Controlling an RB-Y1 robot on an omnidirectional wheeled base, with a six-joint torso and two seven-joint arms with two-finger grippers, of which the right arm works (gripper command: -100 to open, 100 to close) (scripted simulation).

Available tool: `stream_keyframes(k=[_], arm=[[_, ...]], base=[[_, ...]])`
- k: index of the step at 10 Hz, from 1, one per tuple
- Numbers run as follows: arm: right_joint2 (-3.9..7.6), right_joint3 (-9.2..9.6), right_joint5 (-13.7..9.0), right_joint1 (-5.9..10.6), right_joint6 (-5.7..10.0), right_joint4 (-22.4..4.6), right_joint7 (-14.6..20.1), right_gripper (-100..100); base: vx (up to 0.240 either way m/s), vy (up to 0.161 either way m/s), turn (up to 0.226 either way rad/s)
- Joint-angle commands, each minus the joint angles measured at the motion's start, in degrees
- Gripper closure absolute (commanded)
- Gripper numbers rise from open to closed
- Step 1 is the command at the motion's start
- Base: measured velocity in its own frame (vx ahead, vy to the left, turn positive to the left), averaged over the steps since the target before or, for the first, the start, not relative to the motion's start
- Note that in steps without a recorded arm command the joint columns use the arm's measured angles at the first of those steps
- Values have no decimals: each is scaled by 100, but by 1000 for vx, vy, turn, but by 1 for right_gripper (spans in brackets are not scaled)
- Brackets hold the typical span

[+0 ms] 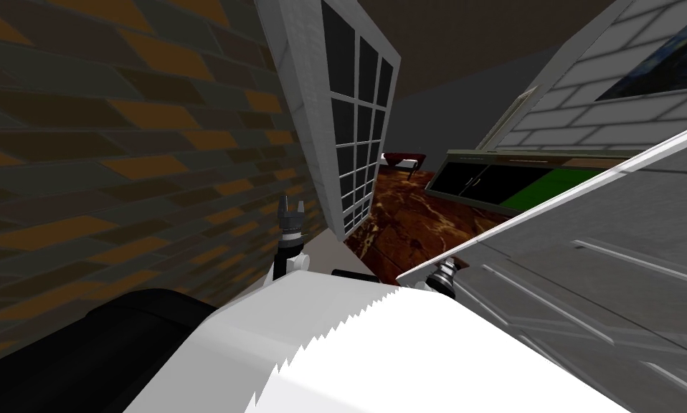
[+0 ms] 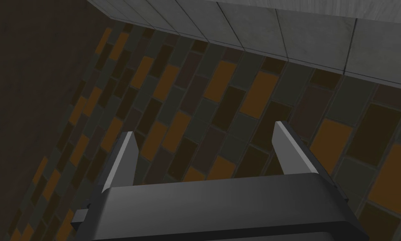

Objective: Push the door open

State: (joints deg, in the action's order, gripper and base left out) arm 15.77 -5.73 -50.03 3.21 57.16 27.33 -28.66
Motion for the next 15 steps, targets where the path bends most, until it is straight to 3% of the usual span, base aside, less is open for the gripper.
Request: stream_keyframes(k=[1, 5, 8, 11, 14, 15], arm=[[51, -16, -62, 56, 92, -190, 227, 100], [37, 44, -136, 93, 112, -206, 465, 100], [9, 167, -288, 167, 152, -237, 941, 100], [9, 167, -288, 167, 152, -265, 941, 100], [-19, 290, -439, 241, 193, -269, 1409, 100], [-19, 290, -439, 241, 193, -146, 1418, 100]], base=[[36, -24, -25], [22, -16, -27], [47, -29, -55], [13, -9, 0], [41, -26, -57], [22, -20, -5]])
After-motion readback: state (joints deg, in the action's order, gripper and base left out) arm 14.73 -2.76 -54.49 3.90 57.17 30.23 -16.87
